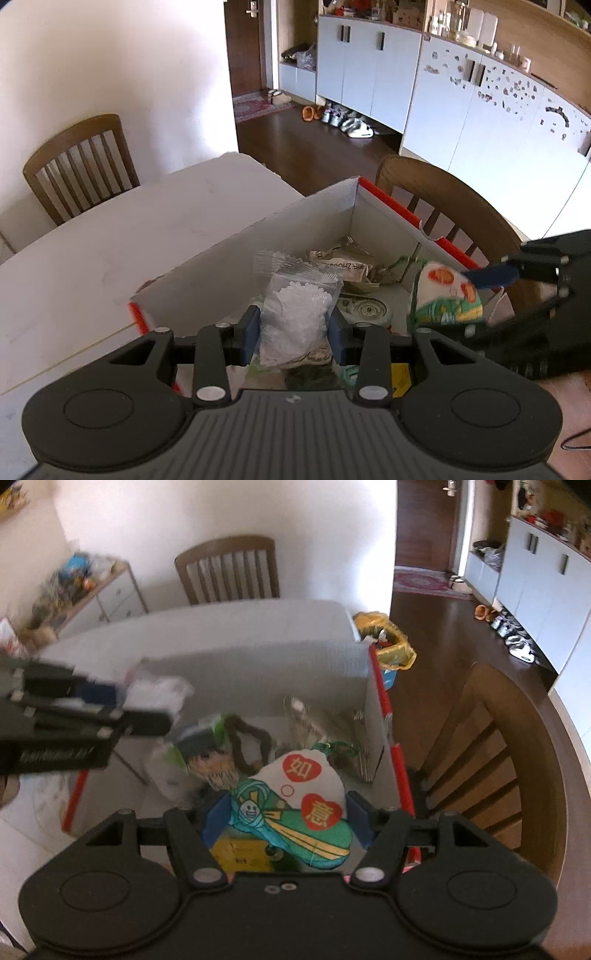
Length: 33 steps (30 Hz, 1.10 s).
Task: Organize objects
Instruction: 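Carry the bead bag and tasseled pouch into the red box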
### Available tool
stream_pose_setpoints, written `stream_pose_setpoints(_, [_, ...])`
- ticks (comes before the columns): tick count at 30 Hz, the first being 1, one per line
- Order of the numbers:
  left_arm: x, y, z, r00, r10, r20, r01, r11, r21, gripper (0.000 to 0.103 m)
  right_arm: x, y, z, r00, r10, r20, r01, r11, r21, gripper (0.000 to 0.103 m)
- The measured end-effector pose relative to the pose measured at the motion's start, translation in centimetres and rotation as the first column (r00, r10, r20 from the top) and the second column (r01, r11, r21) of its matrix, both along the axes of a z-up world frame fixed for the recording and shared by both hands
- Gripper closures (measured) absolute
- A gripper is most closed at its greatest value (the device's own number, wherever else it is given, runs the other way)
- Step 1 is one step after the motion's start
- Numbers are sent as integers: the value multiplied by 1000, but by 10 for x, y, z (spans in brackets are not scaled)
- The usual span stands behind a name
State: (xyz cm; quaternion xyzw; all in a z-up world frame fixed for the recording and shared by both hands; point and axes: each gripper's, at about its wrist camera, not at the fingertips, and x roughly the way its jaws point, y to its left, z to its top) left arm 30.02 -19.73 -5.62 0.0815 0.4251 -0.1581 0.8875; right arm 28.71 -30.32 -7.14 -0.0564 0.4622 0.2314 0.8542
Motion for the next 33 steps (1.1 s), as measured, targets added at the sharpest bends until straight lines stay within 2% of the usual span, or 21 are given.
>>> stream_pose_setpoints(5, [16, -14, -20, 999, -8, -33, 9, 1000, 14, 65, 1, 9, -16, 999, 36, -15, -37, 998, -55, 36])
stream_pose_setpoints(15, [38, -35, -52, 995, -28, -92, 31, 999, 30, 65, 11, 21, -34, 997, 72, -37, -75, 994, -86, 35])
stream_pose_setpoints(29, [53, -39, -86, 984, -22, -176, 33, 998, 60, 65, 12, 21, -42, 995, 94, -44, -97, 992, -80, 31])
stream_pose_setpoints(33, [58, -39, -88, 980, -20, -199, 32, 998, 58, 65, 9, 17, -39, 996, 87, -34, -90, 994, -70, 30])
